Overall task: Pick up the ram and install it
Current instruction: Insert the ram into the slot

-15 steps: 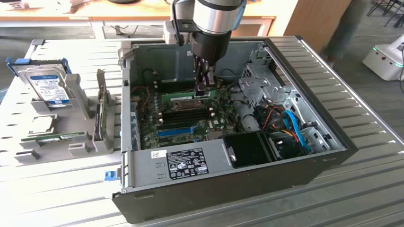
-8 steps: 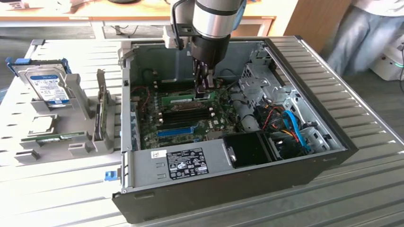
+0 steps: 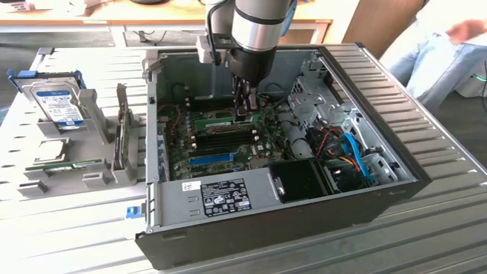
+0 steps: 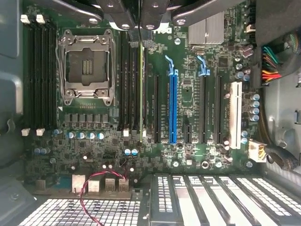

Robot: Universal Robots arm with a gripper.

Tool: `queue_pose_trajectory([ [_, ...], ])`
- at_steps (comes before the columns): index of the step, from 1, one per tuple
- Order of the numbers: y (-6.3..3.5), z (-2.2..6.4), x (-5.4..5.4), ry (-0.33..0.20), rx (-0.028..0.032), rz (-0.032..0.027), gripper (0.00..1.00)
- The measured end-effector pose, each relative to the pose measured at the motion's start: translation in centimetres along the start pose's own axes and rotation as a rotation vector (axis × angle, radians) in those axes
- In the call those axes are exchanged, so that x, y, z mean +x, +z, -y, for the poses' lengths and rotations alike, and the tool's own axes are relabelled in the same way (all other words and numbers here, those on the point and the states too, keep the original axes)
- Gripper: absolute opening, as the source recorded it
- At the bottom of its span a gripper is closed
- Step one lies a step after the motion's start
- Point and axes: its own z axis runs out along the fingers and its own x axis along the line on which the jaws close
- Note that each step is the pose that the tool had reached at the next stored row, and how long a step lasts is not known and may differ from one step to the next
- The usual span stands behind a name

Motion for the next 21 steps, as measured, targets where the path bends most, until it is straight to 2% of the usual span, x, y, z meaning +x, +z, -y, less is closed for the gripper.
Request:
queue_pose_trajectory([
  [21,2.03,0.04,0.0,0.000,0.0003,0.0000,0.12],
])
